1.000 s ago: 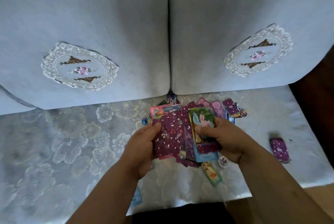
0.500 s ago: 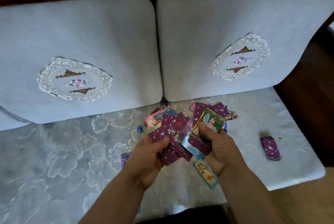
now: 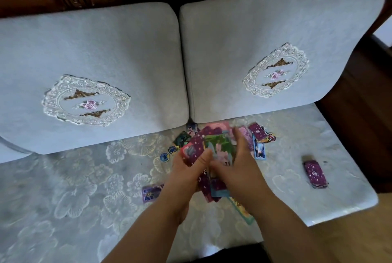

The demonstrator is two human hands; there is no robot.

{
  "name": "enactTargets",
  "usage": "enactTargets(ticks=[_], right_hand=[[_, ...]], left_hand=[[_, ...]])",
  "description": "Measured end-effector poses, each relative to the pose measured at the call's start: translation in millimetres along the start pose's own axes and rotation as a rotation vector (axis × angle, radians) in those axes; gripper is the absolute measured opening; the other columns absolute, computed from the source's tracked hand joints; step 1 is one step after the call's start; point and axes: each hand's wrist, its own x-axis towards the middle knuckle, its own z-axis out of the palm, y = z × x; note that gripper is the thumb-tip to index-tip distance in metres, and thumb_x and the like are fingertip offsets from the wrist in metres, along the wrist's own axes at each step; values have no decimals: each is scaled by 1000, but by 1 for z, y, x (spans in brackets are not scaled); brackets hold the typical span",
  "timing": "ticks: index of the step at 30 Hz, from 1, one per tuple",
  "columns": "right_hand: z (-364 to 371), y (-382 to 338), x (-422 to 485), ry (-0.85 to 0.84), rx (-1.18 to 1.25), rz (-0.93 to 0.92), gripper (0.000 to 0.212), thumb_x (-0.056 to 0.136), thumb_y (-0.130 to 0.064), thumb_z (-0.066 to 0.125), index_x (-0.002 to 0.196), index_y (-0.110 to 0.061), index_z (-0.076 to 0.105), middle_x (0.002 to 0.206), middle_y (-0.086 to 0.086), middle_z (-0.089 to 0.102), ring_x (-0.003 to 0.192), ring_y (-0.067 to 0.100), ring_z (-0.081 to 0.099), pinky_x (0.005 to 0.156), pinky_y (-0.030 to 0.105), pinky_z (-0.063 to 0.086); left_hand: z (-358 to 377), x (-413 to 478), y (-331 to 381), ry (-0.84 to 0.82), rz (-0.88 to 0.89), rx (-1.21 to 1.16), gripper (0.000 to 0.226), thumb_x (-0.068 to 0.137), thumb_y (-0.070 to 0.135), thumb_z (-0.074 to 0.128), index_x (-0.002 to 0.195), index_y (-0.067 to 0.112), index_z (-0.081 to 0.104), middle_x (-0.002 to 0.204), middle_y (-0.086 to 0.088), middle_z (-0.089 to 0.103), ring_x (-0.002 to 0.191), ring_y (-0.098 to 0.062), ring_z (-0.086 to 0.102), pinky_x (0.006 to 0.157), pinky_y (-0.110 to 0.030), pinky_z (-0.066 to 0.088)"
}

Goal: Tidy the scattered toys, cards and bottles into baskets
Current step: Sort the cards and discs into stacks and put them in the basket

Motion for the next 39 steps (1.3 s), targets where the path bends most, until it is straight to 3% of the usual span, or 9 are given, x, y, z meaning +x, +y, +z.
enactTargets(ticks=[4,7,12,17,21,25,28,32,39], right_hand=[[26,-22,-14,-23,-554,-238,41,91,-33,57,117,-35,26,94,-6,65,84,16,66,71,30,54],[30,-21,-12,-70,-322,-217,43,85,-32,66,106,-46,31,92,-17,60,77,2,61,64,17,51],[29,-10,-3,-26,-103,-110,43,82,-31,72,111,-44,44,95,-18,66,83,-1,66,75,31,59],[34,-8,0,-143,-215,-163,38,91,-26,61,122,-42,47,106,-16,67,91,-2,64,81,28,56],[37,-10,1,-184,-208,-168,42,83,-18,68,116,-41,56,101,-16,68,89,-4,64,79,21,53],[31,-5,0,-111,-169,-131,26,79,-25,72,97,-40,60,90,-17,69,83,-4,64,75,17,52],[27,0,-1,-43,-162,-115,17,80,-27,71,94,-34,65,81,-12,70,69,3,65,67,26,54],[27,6,-2,-20,-267,-110,15,89,-34,61,104,-32,63,78,-7,67,67,5,62,62,23,50],[21,6,-4,-91,-364,-111,15,92,-34,57,106,-29,57,90,-9,67,77,3,63,71,29,55]], left_hand=[[7,5,2,115,29,-146,89,50,50,88,127,38,47,113,1,71,103,-20,69,84,-40,57],[-1,13,5,174,1,-329,64,69,35,80,127,25,56,112,-9,71,102,-25,70,76,-36,57],[-13,19,6,138,-44,-579,42,91,25,60,131,14,56,121,-20,66,108,-36,66,72,-42,58],[-4,19,10,229,-74,-322,95,58,47,82,141,33,39,124,-7,64,105,-25,66,80,-42,58],[-7,29,11,373,-111,-366,68,78,36,77,137,25,44,119,-16,65,98,-31,69,78,-44,58],[-13,32,14,273,-238,-524,62,78,43,74,122,3,57,120,-31,62,105,-44,65,83,-60,54],[-7,30,16,278,-259,-453,58,78,44,74,118,5,61,101,-20,71,90,-34,69,81,-55,56],[-1,29,16,331,-239,-541,60,76,41,77,122,7,60,103,-16,72,84,-29,70,55,-38,56],[-2,28,17,375,-98,-461,56,83,18,75,132,18,49,113,-14,67,93,-30,70,77,-46,59]])
